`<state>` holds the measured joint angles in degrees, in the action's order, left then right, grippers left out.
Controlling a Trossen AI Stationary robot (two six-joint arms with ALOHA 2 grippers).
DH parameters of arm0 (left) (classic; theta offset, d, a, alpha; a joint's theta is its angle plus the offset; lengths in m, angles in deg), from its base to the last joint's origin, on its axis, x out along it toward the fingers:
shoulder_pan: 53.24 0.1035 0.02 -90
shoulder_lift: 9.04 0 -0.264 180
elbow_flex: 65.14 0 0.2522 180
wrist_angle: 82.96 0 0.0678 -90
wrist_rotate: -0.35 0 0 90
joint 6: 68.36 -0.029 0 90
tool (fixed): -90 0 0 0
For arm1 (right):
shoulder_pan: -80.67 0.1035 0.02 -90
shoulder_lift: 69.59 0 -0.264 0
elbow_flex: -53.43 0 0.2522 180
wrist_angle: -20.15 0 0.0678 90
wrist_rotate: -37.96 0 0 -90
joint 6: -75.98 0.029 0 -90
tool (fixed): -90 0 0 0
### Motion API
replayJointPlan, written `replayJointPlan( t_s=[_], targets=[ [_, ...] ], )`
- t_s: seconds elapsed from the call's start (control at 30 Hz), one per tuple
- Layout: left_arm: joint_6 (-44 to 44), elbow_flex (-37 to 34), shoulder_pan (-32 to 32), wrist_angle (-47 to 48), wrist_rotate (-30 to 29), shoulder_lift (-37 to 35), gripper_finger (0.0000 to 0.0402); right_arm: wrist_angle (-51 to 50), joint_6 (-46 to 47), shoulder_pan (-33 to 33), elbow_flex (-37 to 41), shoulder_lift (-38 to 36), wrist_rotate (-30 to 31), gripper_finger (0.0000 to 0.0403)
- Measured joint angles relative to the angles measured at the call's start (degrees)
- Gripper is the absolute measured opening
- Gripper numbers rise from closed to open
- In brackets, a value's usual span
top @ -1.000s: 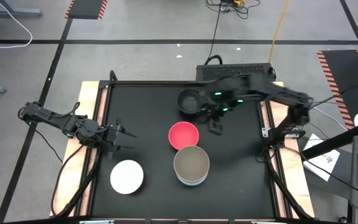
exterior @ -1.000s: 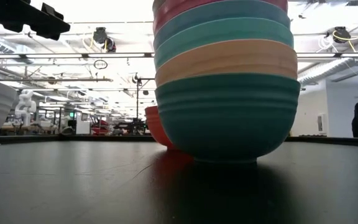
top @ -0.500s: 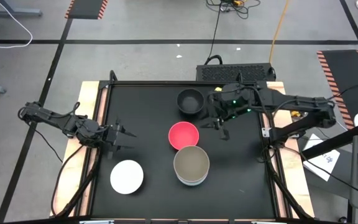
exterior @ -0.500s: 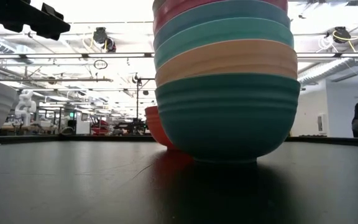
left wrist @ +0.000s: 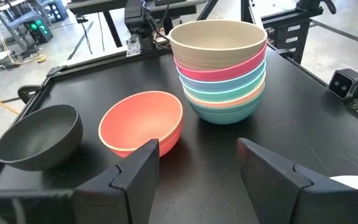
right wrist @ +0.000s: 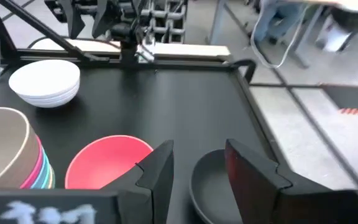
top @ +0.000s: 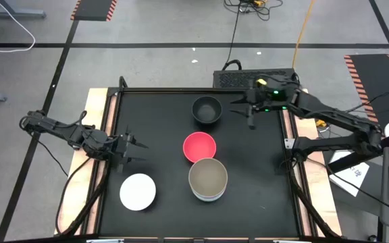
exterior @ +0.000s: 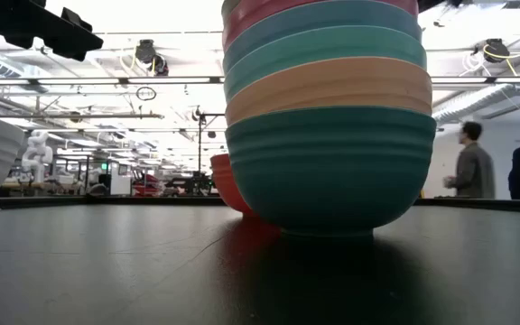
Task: Nest bowls inside each other
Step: Stack the white bowl on top of the gray bowl
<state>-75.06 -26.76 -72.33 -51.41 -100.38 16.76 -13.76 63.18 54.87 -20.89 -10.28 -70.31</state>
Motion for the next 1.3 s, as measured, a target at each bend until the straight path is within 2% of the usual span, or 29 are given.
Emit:
replayJointPlan(
  t_s=[0.27,0.47,0.67,0.8,0.97,1.07,1.17,1.3],
  targets=[
    [2.8,0.0,0.0,-0.1,-4.6,0.0,0.0218,-3.4,2.8,-1.5,6.5,-13.5,0.3,0.0137],
    [1.3,1.2,0.3,0.7,-11.4,0.0,0.0218,-1.8,5.0,-1.1,14.1,-20.6,0.5,0.0137],
    [-0.7,6.5,3.4,5.6,-14.8,0.0,0.0218,2.5,6.1,2.1,19.3,-23.4,0.3,0.0137],
    [-2.8,8.1,8.4,6.1,-16.3,0.0,0.0218,4.5,6.1,4.3,20.8,-23.5,0.4,0.0137],
    [-3.2,8.2,17.3,6.7,-14.7,0.0,0.0218,8.2,6.2,6.9,22.8,-23.4,0.4,0.0137],
    [-0.6,8.2,22.5,9.1,-13.4,0.1,0.0218,8.8,7.4,8.4,23.2,-23.4,0.4,0.0137],
    [3.4,8.2,26.7,12.1,-7.6,0.0,0.0218,8.5,7.6,9.5,23.5,-23.4,0.4,0.0137],
    [9.8,8.2,29.8,14.5,3.9,0.6,0.0218,7.9,7.6,10.8,23.5,-23.4,1.5,0.0137]
  ],
)
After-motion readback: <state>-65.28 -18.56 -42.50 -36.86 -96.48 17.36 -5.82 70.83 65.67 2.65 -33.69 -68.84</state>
